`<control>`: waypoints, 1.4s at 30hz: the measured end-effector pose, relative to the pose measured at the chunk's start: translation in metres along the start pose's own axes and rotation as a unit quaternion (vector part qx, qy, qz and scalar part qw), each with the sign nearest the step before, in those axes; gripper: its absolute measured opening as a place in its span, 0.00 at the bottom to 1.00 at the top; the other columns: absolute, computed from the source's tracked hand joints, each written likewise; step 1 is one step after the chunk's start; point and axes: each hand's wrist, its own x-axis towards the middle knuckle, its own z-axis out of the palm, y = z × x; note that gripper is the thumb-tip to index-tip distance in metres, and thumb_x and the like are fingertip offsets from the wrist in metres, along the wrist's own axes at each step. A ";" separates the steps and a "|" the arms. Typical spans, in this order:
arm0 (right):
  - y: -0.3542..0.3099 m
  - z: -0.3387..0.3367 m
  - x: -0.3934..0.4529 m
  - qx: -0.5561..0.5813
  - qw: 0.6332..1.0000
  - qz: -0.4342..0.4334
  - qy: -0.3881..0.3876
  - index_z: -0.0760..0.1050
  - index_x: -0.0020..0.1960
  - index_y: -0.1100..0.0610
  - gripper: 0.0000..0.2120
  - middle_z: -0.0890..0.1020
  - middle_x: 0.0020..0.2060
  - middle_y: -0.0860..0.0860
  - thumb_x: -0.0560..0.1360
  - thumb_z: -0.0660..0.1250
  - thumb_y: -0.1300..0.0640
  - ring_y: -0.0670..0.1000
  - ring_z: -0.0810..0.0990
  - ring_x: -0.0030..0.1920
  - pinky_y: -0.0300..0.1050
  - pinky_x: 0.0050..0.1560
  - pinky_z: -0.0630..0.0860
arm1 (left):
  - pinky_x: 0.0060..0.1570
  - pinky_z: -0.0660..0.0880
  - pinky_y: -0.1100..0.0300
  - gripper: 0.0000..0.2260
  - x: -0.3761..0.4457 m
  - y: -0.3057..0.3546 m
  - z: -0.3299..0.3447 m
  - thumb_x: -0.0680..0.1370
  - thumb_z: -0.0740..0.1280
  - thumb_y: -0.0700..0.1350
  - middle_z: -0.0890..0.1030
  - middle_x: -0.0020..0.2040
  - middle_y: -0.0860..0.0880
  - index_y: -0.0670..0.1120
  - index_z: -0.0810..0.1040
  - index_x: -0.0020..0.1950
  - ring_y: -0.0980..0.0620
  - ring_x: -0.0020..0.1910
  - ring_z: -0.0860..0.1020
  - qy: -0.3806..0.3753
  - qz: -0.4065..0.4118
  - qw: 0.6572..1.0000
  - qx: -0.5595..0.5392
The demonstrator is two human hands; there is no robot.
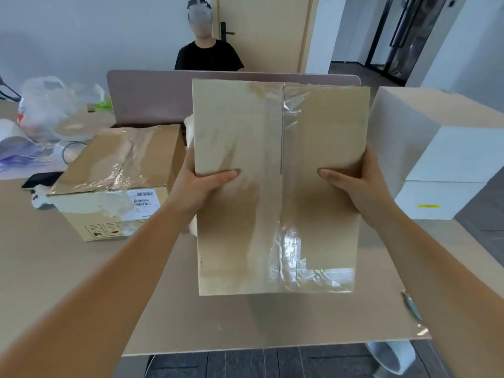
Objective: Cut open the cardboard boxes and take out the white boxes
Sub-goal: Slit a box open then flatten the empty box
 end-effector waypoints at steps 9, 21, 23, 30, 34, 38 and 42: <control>0.006 0.011 0.050 -0.163 0.980 0.094 0.056 0.60 0.65 0.58 0.34 0.69 0.51 0.48 0.68 0.73 0.48 0.50 0.71 0.51 0.48 0.54 0.71 | 0.30 0.76 0.63 0.23 0.051 -0.002 0.011 0.71 0.72 0.45 0.78 0.50 0.48 0.42 0.67 0.61 0.53 0.42 0.78 0.079 -0.152 0.984 0.039; 0.085 0.021 0.137 -0.216 0.955 0.176 -0.101 0.64 0.63 0.56 0.29 0.73 0.54 0.49 0.68 0.73 0.50 0.50 0.72 0.52 0.46 0.54 0.70 | 0.52 0.77 0.46 0.33 0.117 -0.066 0.022 0.61 0.78 0.49 0.80 0.53 0.41 0.40 0.73 0.62 0.42 0.50 0.79 0.103 -0.291 0.940 0.142; 0.097 0.024 0.144 -0.212 0.952 0.188 -0.119 0.64 0.62 0.56 0.28 0.72 0.53 0.49 0.69 0.73 0.51 0.49 0.71 0.51 0.44 0.52 0.68 | 0.49 0.77 0.49 0.29 0.123 -0.075 0.024 0.65 0.77 0.47 0.80 0.53 0.41 0.38 0.73 0.62 0.43 0.49 0.79 0.115 -0.295 0.935 0.158; 0.121 0.031 0.154 -0.236 0.941 0.210 -0.125 0.65 0.61 0.56 0.26 0.74 0.56 0.51 0.69 0.72 0.50 0.52 0.73 0.55 0.48 0.54 0.71 | 0.45 0.72 0.56 0.29 0.135 -0.097 0.026 0.69 0.74 0.50 0.77 0.57 0.43 0.39 0.68 0.64 0.46 0.50 0.75 0.134 -0.279 0.918 0.248; 0.110 0.031 0.143 -0.338 0.921 0.145 -0.126 0.66 0.65 0.57 0.25 0.73 0.60 0.53 0.72 0.69 0.50 0.53 0.73 0.57 0.45 0.55 0.70 | 0.52 0.68 0.51 0.33 0.129 -0.086 0.032 0.73 0.69 0.53 0.69 0.66 0.43 0.41 0.59 0.71 0.43 0.61 0.71 0.081 -0.231 0.876 0.416; 0.090 0.021 0.115 -0.492 0.857 0.070 -0.136 0.65 0.68 0.57 0.25 0.71 0.64 0.54 0.75 0.63 0.48 0.56 0.70 0.63 0.50 0.62 0.69 | 0.70 0.59 0.47 0.34 0.119 -0.069 0.042 0.76 0.64 0.53 0.53 0.76 0.45 0.44 0.52 0.75 0.44 0.74 0.56 -0.059 -0.069 0.803 0.589; 0.072 -0.001 0.075 -0.561 0.819 0.055 -0.111 0.65 0.68 0.57 0.21 0.70 0.64 0.54 0.77 0.58 0.50 0.56 0.67 0.65 0.49 0.62 0.66 | 0.68 0.53 0.58 0.27 0.102 -0.048 0.075 0.78 0.62 0.52 0.55 0.76 0.50 0.47 0.59 0.74 0.51 0.74 0.55 -0.196 0.086 0.760 0.614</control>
